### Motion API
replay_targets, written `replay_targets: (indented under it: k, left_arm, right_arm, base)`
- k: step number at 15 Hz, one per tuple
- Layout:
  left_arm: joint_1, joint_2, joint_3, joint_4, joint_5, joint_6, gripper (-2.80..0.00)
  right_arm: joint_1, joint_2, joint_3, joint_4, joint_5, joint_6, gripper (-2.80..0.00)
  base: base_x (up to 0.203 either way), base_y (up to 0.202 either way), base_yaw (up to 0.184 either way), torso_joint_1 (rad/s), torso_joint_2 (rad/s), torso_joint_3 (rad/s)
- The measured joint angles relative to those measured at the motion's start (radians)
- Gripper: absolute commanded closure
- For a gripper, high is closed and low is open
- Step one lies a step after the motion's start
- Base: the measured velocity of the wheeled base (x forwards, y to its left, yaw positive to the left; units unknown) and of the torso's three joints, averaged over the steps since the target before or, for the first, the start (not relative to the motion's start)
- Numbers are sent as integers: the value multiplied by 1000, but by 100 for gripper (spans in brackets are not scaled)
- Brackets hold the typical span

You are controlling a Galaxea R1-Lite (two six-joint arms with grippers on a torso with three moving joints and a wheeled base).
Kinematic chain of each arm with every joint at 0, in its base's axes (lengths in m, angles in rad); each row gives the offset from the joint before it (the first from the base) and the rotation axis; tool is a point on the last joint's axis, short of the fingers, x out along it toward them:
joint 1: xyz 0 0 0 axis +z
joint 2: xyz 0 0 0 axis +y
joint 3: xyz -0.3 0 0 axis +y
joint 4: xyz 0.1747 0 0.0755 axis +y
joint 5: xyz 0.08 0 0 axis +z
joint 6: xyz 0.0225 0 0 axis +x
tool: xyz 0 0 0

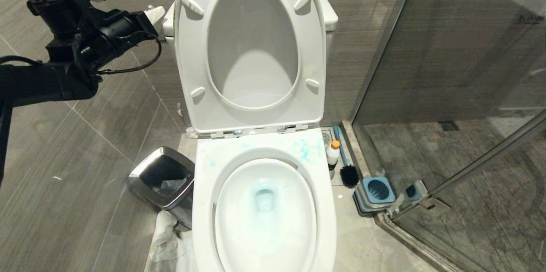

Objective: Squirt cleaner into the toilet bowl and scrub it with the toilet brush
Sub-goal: Flush the toilet

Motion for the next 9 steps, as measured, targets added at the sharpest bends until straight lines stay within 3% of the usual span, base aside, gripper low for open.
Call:
replay_targets:
  k: [9]
  left_arm:
    - [30, 52, 1, -5, 36, -2, 0]
  right_arm:
    - [0, 0, 0, 0, 0, 0, 0]
  base:
    - [0, 0, 0, 0, 0, 0]
